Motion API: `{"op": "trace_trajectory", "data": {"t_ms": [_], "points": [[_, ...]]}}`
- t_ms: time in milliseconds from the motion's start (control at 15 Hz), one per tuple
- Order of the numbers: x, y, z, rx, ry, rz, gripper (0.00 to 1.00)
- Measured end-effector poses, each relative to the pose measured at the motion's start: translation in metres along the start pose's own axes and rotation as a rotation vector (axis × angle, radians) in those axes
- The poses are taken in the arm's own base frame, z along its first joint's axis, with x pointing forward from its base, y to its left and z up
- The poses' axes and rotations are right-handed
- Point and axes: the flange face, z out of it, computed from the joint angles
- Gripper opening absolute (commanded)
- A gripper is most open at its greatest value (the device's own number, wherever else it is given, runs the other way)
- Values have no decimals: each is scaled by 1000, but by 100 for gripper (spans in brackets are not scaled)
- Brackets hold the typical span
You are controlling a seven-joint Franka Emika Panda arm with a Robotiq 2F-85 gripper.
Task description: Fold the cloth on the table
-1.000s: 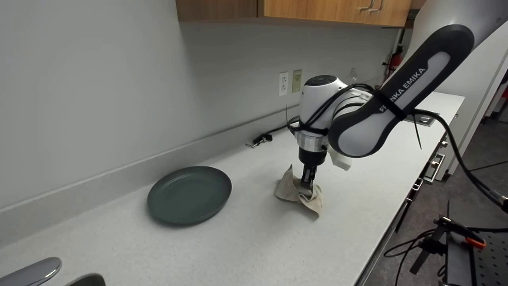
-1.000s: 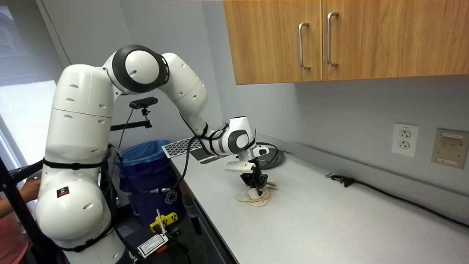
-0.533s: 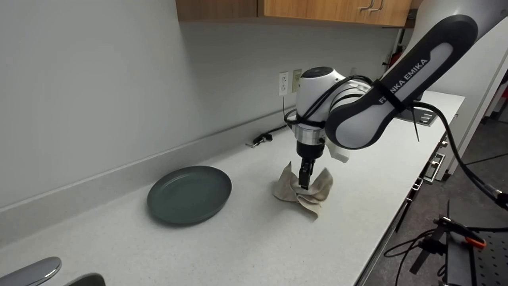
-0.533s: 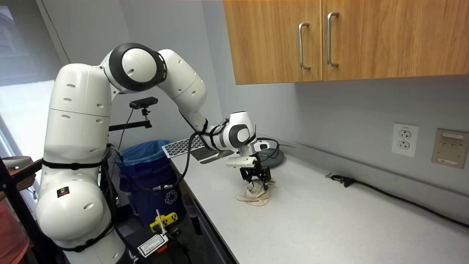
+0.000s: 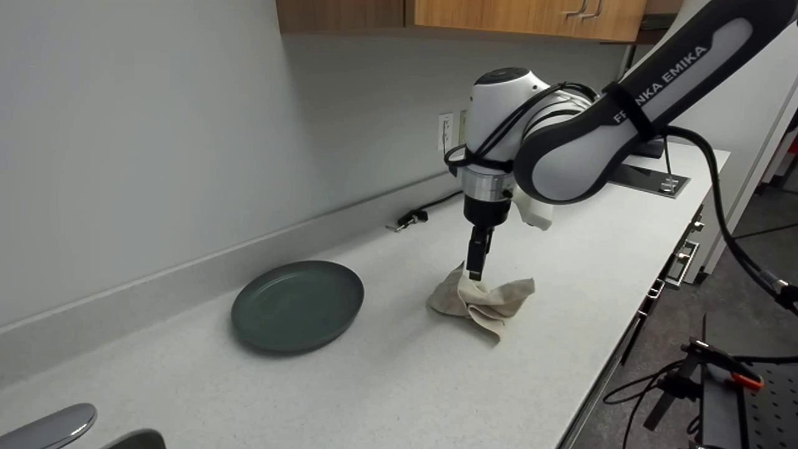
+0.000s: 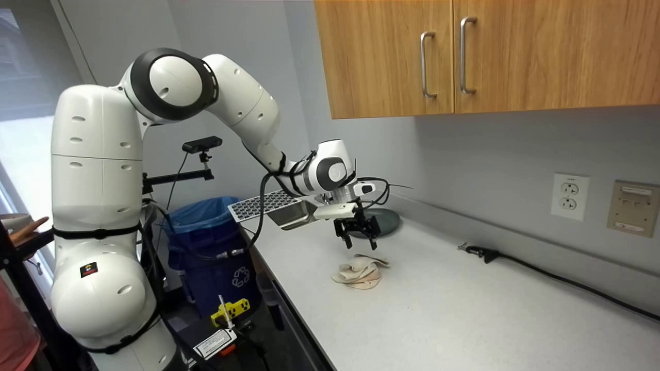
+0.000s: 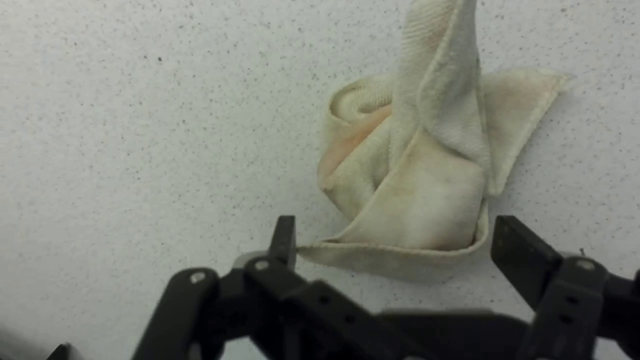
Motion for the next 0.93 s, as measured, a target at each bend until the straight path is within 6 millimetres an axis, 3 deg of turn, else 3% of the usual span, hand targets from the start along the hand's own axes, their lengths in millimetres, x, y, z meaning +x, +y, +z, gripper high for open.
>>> {"op": "trace_trajectory", "data": {"t_ms": [467,933], "points": [[-1,-5,-40,-5,25,-9,100],[-29,-5,-85,-5,50,11,100]]}}
